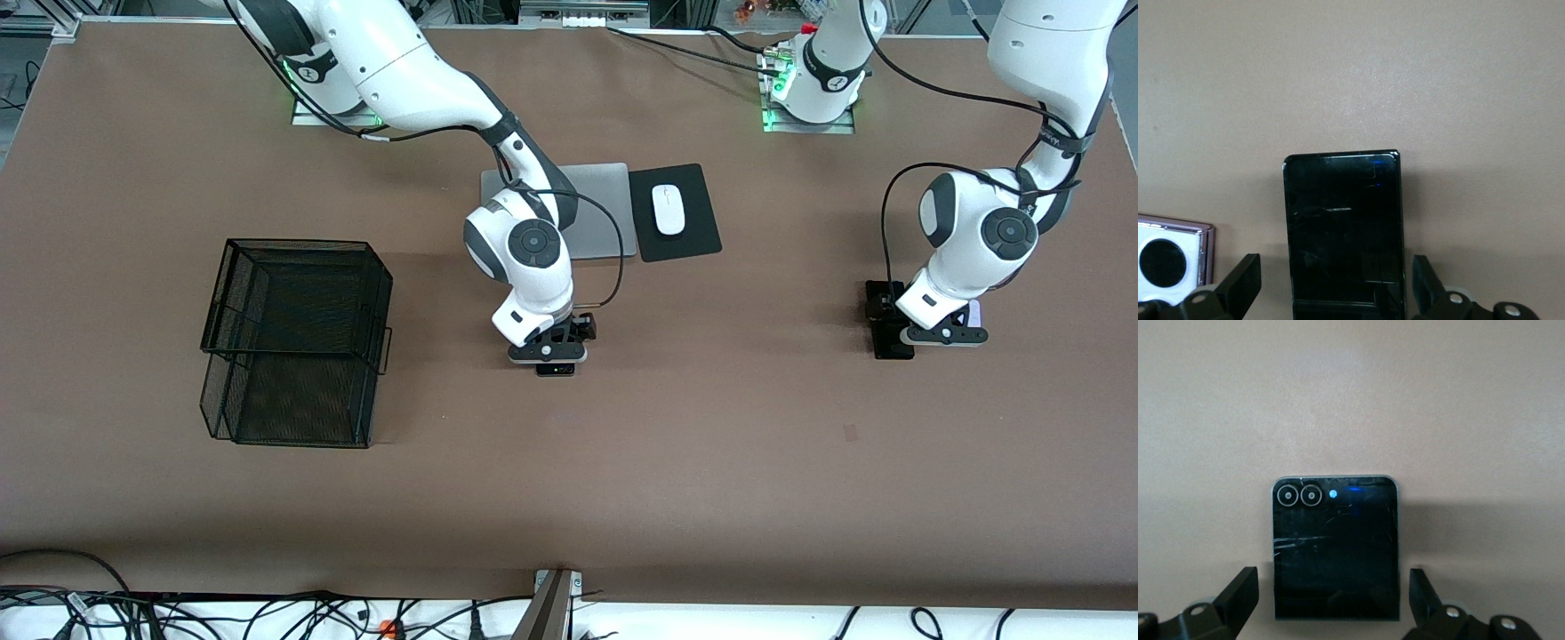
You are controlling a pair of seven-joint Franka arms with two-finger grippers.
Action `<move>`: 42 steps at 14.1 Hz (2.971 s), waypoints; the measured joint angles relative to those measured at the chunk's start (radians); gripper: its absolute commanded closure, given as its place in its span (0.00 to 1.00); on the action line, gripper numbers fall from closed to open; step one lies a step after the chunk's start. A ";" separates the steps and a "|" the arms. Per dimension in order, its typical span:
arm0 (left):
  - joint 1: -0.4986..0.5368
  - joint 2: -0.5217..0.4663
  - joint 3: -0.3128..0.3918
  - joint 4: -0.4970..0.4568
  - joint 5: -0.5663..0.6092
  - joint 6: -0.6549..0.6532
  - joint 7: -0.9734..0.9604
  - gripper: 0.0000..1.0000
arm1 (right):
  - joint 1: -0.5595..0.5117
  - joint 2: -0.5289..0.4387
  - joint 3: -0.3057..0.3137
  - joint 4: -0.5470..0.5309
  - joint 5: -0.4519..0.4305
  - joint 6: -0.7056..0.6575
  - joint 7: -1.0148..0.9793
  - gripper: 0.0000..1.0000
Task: Place phones with both arms
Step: 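Grasp the flip phone with the right gripper while the left grasps the slab, then carry the flip phone into the mesh basket with the right gripper, release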
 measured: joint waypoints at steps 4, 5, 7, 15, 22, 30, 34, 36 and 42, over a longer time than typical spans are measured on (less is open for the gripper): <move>0.038 0.015 -0.060 0.000 -0.058 0.019 0.000 0.00 | 0.004 0.005 -0.001 0.000 -0.001 0.005 0.000 0.00; 0.061 0.016 -0.085 0.000 -0.064 0.019 0.000 0.00 | 0.005 0.007 -0.001 0.000 -0.001 0.007 0.000 0.00; 0.111 0.019 -0.125 0.000 -0.065 0.020 0.001 0.00 | 0.005 0.013 -0.001 0.000 -0.001 0.015 0.000 0.00; 0.133 0.020 -0.142 0.001 -0.065 0.022 0.012 0.00 | 0.007 0.012 -0.003 0.004 -0.026 0.017 -0.001 0.83; 0.158 0.020 -0.141 0.001 -0.065 0.023 0.054 0.00 | -0.006 -0.035 -0.063 0.044 -0.031 -0.097 -0.017 0.87; 0.168 0.026 -0.142 0.001 -0.065 0.023 0.054 0.00 | -0.221 -0.421 -0.160 -0.053 -0.030 -0.575 -0.416 0.86; 0.171 0.044 -0.142 0.001 -0.065 0.046 0.054 0.00 | -0.225 -0.624 -0.230 -0.339 -0.030 -0.551 -0.450 0.86; 0.172 0.058 -0.142 0.002 -0.065 0.065 0.054 0.00 | -0.223 -0.715 -0.265 -0.493 -0.030 -0.496 -0.450 0.86; 0.172 0.053 -0.143 0.004 -0.065 0.065 0.052 0.89 | -0.221 -0.851 -0.357 -0.798 -0.030 -0.362 -0.452 0.86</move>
